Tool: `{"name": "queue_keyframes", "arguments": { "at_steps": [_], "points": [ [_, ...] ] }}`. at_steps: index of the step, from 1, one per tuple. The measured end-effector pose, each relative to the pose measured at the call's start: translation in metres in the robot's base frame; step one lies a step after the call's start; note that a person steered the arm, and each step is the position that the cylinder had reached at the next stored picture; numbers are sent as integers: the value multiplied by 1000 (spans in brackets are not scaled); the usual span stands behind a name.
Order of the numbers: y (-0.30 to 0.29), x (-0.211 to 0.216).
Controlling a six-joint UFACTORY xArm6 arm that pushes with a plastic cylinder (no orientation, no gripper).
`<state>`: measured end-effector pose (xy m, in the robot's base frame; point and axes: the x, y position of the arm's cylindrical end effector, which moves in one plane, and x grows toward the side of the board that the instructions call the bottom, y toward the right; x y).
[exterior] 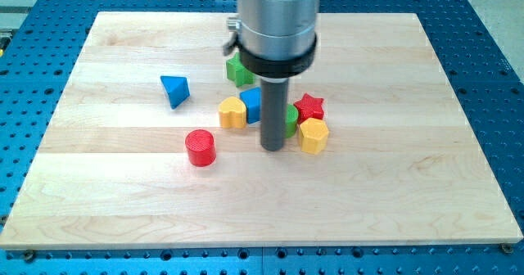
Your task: Slightly push the yellow hexagon to the right
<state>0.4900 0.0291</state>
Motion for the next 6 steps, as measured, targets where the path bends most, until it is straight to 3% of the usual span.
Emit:
{"name": "queue_keyframes", "arguments": {
  "at_steps": [2, 4, 5, 6],
  "points": [
    [27, 2],
    [37, -56],
    [33, -55],
    [38, -25]
  ]
}}
